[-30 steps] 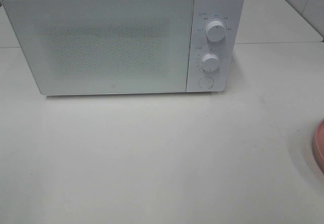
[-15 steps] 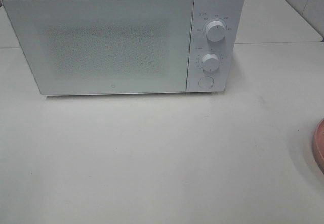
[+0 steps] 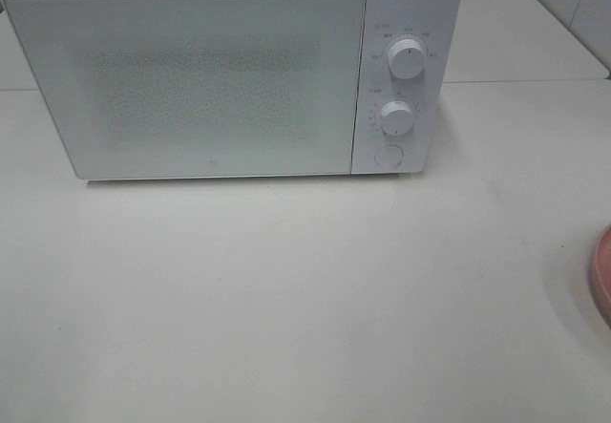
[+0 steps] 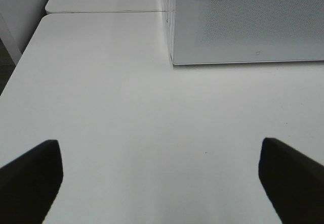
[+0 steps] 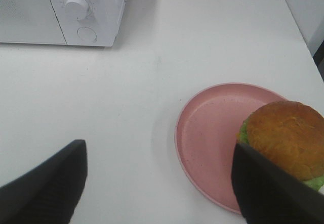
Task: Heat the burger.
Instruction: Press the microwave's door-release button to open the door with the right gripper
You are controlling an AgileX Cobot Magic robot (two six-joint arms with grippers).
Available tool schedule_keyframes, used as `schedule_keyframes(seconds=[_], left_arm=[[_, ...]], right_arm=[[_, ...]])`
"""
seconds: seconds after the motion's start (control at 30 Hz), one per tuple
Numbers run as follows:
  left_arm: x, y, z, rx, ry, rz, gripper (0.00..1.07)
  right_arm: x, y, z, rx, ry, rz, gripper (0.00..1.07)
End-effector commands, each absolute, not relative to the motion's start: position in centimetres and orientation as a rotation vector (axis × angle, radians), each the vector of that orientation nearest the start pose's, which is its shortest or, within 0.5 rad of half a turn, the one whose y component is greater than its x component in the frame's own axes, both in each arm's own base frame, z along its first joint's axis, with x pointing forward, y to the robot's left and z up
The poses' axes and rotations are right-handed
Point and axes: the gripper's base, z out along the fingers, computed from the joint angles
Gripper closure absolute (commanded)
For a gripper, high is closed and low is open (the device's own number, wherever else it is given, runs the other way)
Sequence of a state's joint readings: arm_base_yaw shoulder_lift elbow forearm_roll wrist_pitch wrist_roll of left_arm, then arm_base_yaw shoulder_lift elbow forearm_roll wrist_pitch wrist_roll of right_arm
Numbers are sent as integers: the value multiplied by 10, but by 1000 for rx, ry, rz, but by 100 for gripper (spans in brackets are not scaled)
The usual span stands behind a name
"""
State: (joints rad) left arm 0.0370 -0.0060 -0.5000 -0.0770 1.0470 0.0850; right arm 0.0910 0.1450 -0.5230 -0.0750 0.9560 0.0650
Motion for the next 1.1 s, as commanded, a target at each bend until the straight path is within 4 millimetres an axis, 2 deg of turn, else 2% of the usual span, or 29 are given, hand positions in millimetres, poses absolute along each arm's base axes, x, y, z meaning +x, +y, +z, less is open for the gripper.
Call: schedule_keyframes(seconds=[0.03,0.53,0.63,0.7,1.1], left_arm=[[-7,-7,278,43,1996,-26,9],[-7,-7,278,43,1996,-26,9],[-7,-7,278,43,1996,-26,9],[-7,-7,278,43,1996,-26,9],[-7,-7,278,43,1996,-26,9]], right_arm=[[30,-3,296,-39,2057,2,32],[81,3,307,-64,1982,3,32],[84,3,308,-65,1971,5,32],[97,5,310,-77,1935,2,32],[133,7,308,-132,1906,-41,32]])
